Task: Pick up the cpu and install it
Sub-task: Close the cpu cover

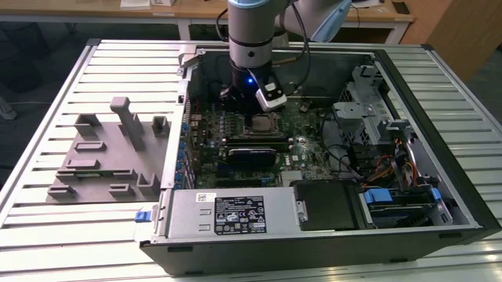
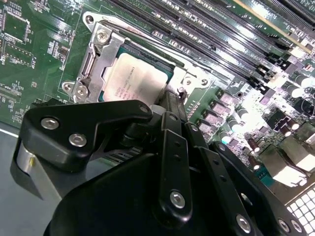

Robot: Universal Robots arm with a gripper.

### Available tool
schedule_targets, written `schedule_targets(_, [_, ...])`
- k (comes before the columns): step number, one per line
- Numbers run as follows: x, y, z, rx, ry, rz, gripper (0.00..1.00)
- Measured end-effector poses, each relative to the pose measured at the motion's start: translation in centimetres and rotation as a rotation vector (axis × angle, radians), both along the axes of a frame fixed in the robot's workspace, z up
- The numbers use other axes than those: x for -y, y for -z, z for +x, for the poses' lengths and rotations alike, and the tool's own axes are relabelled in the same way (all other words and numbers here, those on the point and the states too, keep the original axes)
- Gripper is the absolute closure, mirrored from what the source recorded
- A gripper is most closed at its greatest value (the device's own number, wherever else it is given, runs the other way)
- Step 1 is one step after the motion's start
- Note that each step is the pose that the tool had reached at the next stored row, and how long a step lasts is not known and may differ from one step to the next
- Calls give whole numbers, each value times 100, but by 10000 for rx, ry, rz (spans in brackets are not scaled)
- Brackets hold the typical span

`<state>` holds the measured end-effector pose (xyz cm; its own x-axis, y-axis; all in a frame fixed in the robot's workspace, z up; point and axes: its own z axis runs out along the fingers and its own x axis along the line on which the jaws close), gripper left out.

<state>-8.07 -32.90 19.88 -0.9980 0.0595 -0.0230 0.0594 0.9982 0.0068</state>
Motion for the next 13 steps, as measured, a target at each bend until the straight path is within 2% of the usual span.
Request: schedule_targets(13, [0, 10, -1, -1, 2, 4, 89])
